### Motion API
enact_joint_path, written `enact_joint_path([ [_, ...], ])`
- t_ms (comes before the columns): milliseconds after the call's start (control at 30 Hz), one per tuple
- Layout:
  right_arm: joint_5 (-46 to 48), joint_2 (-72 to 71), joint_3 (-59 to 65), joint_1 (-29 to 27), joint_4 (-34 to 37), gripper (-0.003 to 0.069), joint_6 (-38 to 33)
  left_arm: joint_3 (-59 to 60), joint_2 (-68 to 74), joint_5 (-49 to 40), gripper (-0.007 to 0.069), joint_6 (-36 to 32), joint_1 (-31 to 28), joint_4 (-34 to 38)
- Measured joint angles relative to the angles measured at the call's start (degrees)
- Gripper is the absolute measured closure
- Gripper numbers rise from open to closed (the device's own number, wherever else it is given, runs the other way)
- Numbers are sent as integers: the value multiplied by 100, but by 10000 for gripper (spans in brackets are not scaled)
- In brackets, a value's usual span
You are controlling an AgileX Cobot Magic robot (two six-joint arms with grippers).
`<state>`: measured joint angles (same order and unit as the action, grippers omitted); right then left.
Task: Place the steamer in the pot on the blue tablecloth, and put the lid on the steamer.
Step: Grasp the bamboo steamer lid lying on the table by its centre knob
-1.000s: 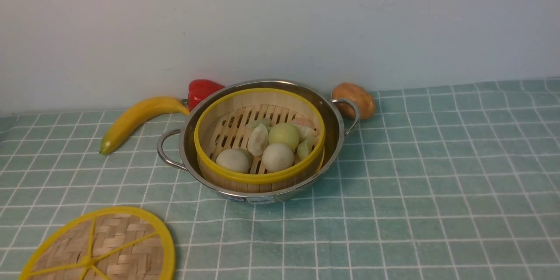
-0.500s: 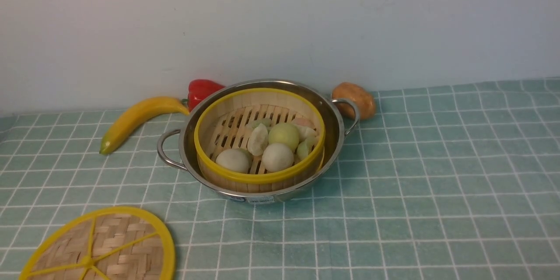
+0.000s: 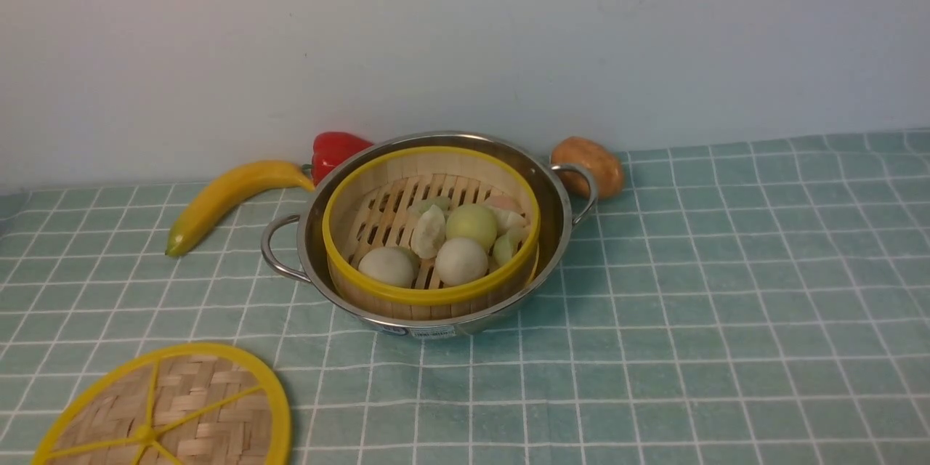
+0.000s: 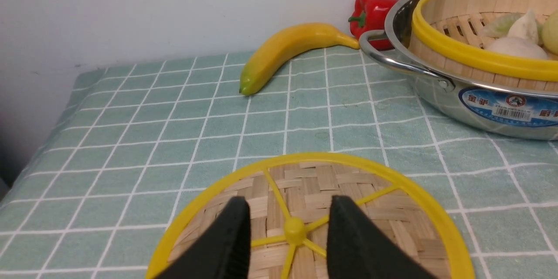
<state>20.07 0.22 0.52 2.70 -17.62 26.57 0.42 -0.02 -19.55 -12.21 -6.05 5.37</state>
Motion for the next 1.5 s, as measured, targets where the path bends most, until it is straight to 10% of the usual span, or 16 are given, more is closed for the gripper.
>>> enact_joint_path([
  [367,0,0,0,0,22,454,0,0,0,16,382,55,0,76],
  [700,0,0,0,0,22,428,0,0,0,659,382,833,0,3484],
  [967,0,0,0,0,22,419,0,-441,12,197,382,277,0,4401],
  [1233,0,0,0,0,22,419,0,-3318,1883,-3033,382,-615,0,2078],
  [1500,0,0,0,0,22,419,0,-4912,4918,-4967,382,928,0,-1022],
])
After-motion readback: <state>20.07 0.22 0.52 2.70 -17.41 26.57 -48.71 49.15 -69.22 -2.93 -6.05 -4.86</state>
